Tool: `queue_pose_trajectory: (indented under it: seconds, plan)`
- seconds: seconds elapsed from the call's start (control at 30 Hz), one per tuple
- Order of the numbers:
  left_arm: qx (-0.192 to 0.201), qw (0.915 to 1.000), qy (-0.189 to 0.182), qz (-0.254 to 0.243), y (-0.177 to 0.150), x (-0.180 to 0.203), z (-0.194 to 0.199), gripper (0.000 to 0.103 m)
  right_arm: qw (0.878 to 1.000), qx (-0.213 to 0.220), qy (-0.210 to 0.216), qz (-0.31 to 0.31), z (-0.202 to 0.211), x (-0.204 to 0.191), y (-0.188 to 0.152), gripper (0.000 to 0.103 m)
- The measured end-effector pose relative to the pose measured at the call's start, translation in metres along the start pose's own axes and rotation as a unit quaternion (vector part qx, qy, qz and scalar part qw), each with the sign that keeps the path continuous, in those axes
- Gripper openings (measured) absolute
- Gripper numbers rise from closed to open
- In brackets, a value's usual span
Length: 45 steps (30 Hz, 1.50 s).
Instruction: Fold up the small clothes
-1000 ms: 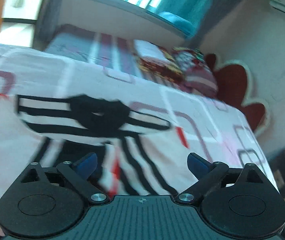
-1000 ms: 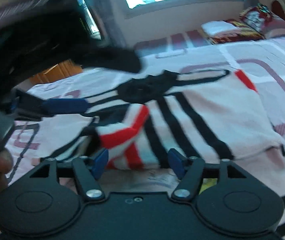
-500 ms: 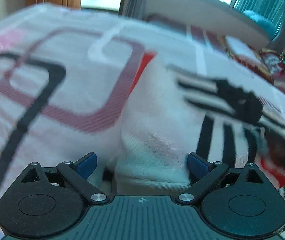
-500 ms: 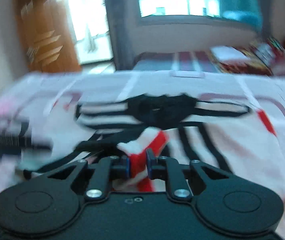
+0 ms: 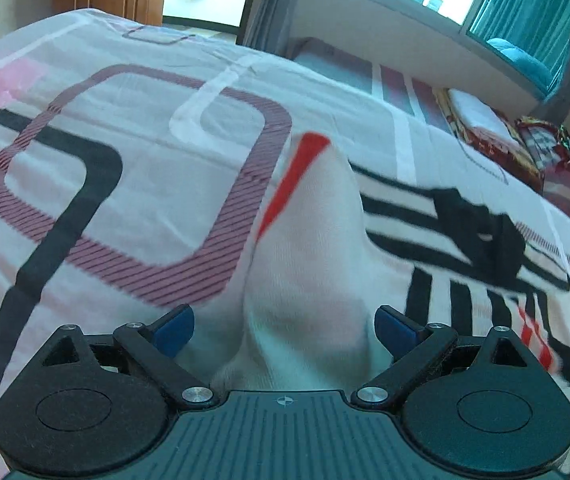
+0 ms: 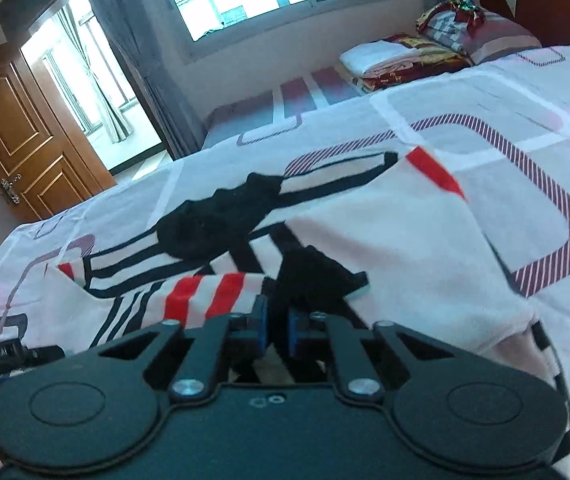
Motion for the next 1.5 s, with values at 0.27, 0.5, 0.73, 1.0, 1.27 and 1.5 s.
queue_pose_trajectory:
  seconds: [0.27, 0.5, 0.73, 1.0, 1.27, 1.5]
  plan:
    - [-0.002, 0.9997, 0.023, -0.002, 0.02, 0.006, -0.034, 0.096, 0.999, 0.007, -0.042, 0.018, 0.018, 0.031, 0.0, 0.007]
    - [-0.001, 0.9994, 0.01, 0.033, 0.049, 0.003, -0.052, 0.096, 0.999, -0.004, -0.016, -0.042, 0.01, 0.049, 0.001, 0.048]
    - [0.023, 0.999, 0.014, 0.036, 0.066, 0.003, -0.062, 0.043, 0.999, -0.006, -0.024, -0.021, 0.001, 0.046, -0.004, 0.007]
    - [0.035, 0.9984, 0.043, 0.011, 0.071, 0.011, -0.058, 0.043, 0.996, 0.001, -0.091, 0.02, -0.003, 0.057, -0.007, 0.007]
    - [0.053, 0.9967, -0.007, -0.062, 0.012, 0.017, 0.028, 0.043, 0.994, 0.05, -0.098, 0.017, 0.032, 0.054, 0.008, 0.028]
    - [0.024, 0.9935, 0.014, -0.111, -0.057, 0.01, 0.042, 0.044, 0.998, 0.032, -0.039, 0.042, 0.024, 0.023, 0.01, 0.028]
Point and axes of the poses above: each gripper's, at about its wrist camera, not at the fingertips, and z roughly against the way its jaws point, x to its right, y to its top, the point moved 6 cm from there along -z, roughly the way its jaws point, and after that the axes turned 2 degrees about z, right-handed, at the moved point
